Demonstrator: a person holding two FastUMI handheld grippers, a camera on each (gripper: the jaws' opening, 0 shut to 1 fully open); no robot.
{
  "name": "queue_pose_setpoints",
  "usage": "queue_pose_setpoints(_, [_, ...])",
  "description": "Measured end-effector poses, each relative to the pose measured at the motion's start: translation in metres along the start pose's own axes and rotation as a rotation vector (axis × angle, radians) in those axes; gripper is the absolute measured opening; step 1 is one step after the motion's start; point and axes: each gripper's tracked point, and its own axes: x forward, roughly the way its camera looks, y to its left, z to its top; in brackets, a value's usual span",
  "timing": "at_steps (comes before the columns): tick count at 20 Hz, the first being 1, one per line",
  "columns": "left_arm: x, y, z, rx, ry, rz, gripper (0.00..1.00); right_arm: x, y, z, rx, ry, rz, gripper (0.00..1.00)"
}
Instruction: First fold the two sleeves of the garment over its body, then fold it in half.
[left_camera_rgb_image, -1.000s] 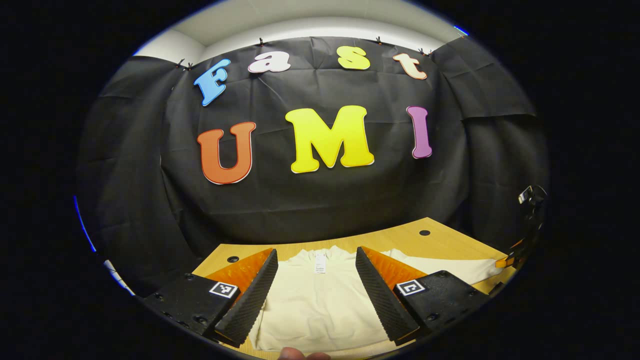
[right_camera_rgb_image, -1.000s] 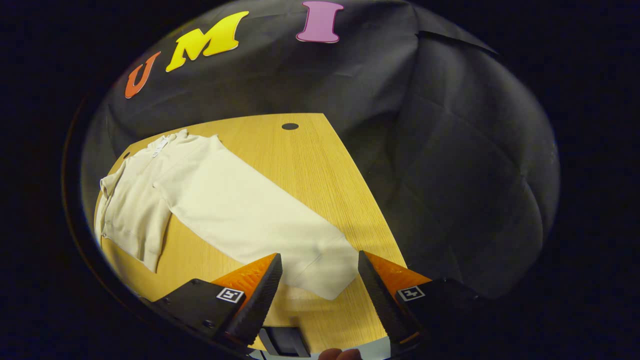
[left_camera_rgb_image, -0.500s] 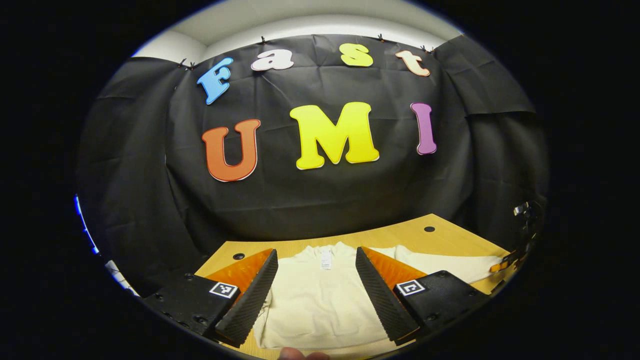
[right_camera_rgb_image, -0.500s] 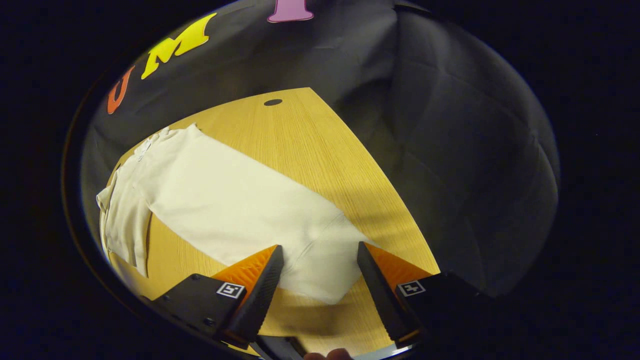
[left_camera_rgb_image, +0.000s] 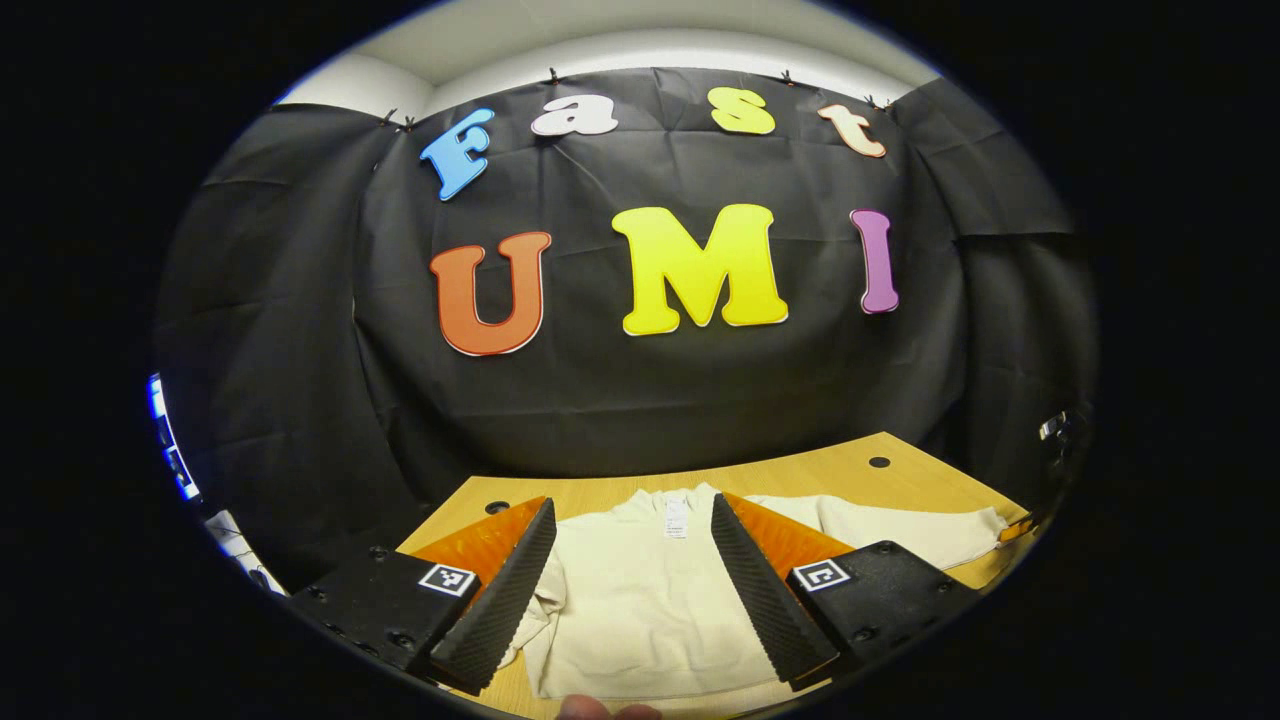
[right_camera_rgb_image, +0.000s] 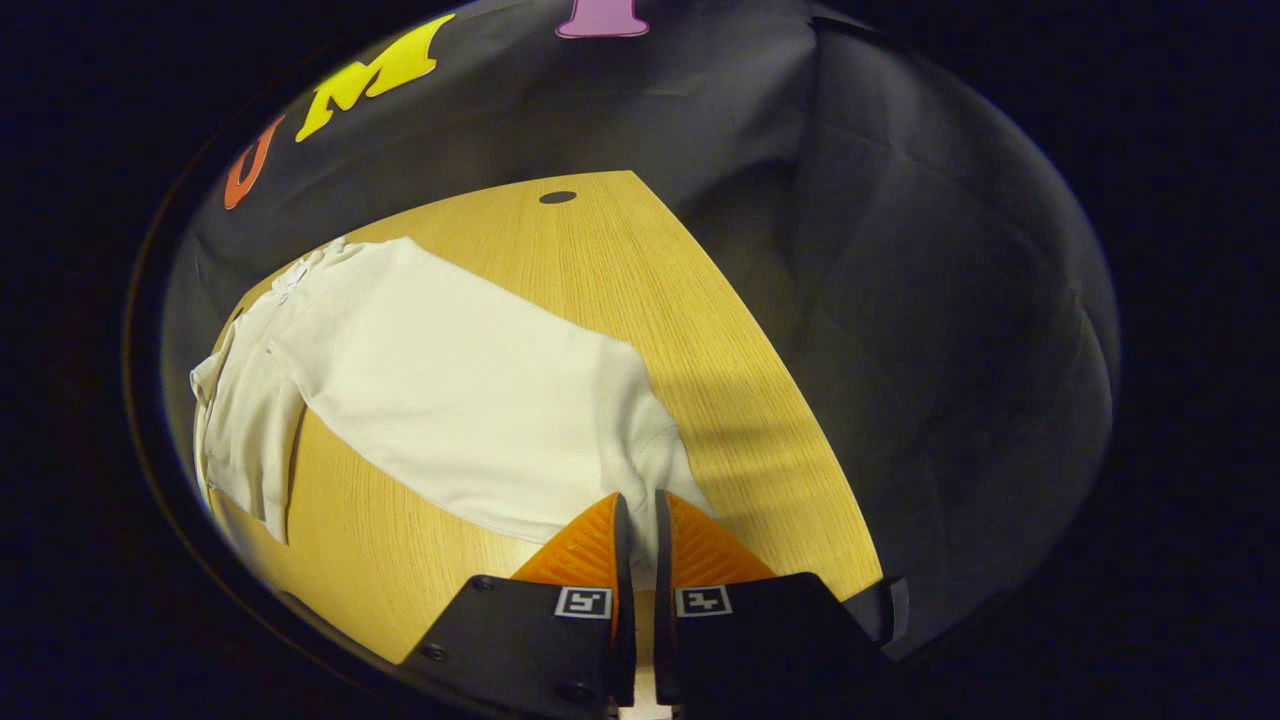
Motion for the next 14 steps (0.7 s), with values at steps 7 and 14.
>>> queue_pose_setpoints(7, [-0.001, 0.028, -0.013, -0.013, 0.009, 0.034, 0.99, -0.038, 0.019, 0.035, 0.075, -0.066, 0.042, 0.08])
queue_pose_setpoints(14, [0.003, 0.058, -0.027, -0.056, 0.029, 0.073, 0.99, -0.103, 0.095, 0.118, 0.007, -0.206, 0.183, 0.08])
